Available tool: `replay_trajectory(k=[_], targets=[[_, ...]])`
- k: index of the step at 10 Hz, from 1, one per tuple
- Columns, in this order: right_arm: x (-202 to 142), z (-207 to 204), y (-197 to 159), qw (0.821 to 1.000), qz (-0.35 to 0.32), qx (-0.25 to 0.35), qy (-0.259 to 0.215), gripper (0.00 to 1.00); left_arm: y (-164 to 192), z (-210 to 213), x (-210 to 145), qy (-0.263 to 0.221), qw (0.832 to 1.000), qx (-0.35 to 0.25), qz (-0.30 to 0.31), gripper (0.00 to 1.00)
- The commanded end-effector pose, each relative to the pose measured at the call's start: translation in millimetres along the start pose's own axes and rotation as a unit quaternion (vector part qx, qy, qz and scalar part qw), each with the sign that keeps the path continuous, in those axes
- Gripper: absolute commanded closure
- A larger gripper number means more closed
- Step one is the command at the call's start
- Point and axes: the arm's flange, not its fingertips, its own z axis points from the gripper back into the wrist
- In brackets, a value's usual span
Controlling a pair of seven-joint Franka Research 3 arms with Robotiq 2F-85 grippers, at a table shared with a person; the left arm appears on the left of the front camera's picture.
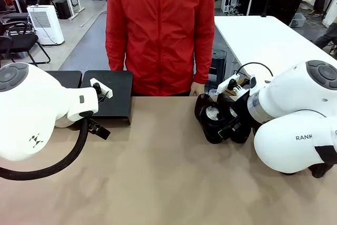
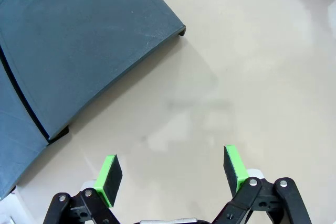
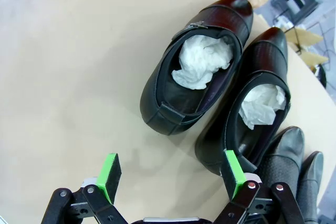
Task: Organize the shoes by placing them on the stand.
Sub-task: Pick up one Shoe and place it in the middle of the table.
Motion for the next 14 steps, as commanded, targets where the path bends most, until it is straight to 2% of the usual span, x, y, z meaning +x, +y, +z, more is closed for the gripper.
replay_trajectory(k=[1,4,5,7,9,12,14], targets=[[0.0,0.0,-0.1,1.000,0.000,0.000,0.000,0.00,1.4,0.2,-0.3,0.000,1.000,0.000,0.002,0.00],[0.0,0.0,0.0,1.000,0.000,0.000,0.000,0.00,1.4,0.2,-0.3,0.000,1.000,0.000,0.002,0.00],[-2.4,19.4,-9.2,1.000,-0.002,-0.013,-0.011,0.00,0.0,0.0,0.0,0.000,1.000,0.000,0.000,0.00],[-9.7,64.9,-37.8,0.999,-0.028,0.014,-0.044,0.00,28.3,36.7,9.7,-0.014,1.000,-0.013,0.021,0.00],[-19.2,99.2,-62.9,0.996,-0.054,0.025,-0.065,0.00,67.3,69.6,14.8,-0.024,0.997,-0.058,0.050,0.00],[-52.6,141.4,-111.9,0.992,-0.087,0.070,-0.066,0.00,129.7,103.7,6.2,-0.049,0.983,-0.137,0.111,0.00],[-81.4,168.2,-137.0,0.986,-0.115,0.074,-0.093,0.00,158.7,130.3,-6.4,-0.079,0.973,-0.167,0.141,0.00]])
